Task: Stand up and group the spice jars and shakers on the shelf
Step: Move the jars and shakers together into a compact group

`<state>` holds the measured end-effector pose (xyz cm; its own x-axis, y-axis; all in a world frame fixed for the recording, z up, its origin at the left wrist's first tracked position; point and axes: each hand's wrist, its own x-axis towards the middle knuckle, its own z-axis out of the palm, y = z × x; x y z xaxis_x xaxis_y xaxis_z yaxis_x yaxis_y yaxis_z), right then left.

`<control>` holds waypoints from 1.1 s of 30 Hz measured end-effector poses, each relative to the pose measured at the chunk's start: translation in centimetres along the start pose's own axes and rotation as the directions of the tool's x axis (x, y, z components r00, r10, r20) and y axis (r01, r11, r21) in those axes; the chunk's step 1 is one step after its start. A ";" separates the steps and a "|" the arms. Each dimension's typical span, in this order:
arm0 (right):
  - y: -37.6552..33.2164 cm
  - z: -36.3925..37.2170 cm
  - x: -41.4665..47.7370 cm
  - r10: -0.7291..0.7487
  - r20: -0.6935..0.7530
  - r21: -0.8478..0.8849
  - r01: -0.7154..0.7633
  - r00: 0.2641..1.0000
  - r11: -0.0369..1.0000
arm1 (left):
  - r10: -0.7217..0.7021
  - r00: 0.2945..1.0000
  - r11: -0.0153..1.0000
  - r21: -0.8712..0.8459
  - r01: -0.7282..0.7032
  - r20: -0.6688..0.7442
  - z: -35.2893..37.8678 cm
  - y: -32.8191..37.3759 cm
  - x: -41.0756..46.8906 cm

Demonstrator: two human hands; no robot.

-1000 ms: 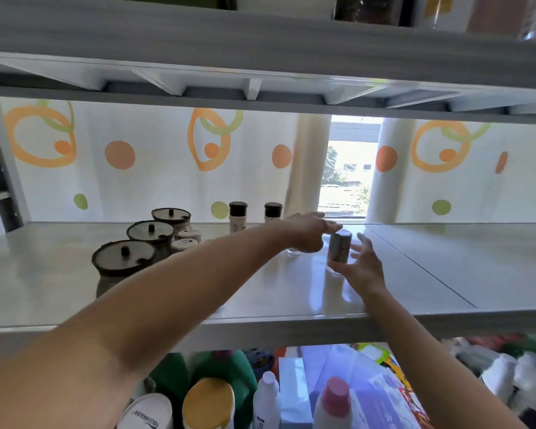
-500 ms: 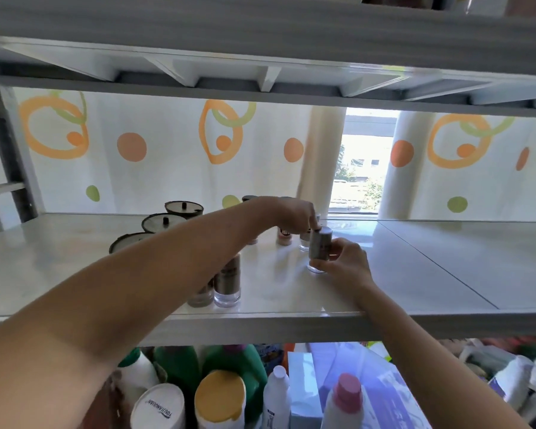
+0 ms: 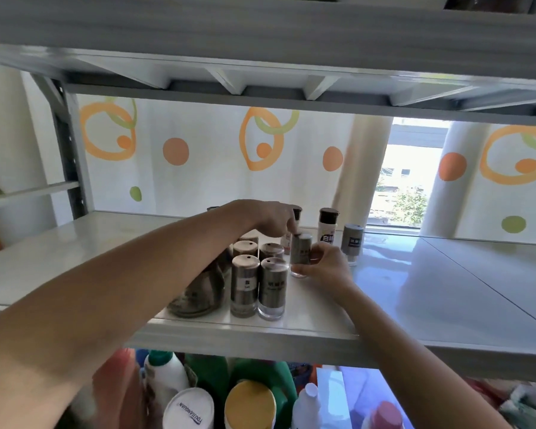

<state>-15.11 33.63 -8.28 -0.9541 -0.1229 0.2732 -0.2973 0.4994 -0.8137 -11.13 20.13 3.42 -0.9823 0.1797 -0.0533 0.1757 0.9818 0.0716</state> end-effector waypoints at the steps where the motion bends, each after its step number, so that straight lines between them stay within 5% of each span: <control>1: -0.1 0.5 0.3 -0.003 0.009 0.016 0.003 1.000 1.000 | -0.014 1.000 1.000 -0.003 0.014 -0.003 0.0 -0.5 -0.1; 14: -1.4 1.0 0.1 -0.096 0.140 0.293 0.052 0.986 0.955 | -0.057 0.998 0.996 -0.068 0.057 -0.002 -0.1 -2.8 -1.0; 33: -2.1 1.4 -0.5 -0.167 0.225 0.415 0.060 0.960 0.908 | -0.073 0.997 0.997 -0.032 0.073 -0.001 -0.3 -4.4 -2.4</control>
<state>-14.05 31.43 -7.42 -0.8744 -0.3945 0.2825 -0.3427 0.0898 -0.9352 -9.51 15.36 3.49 -0.9925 0.1078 -0.0572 0.1018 0.9898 0.0994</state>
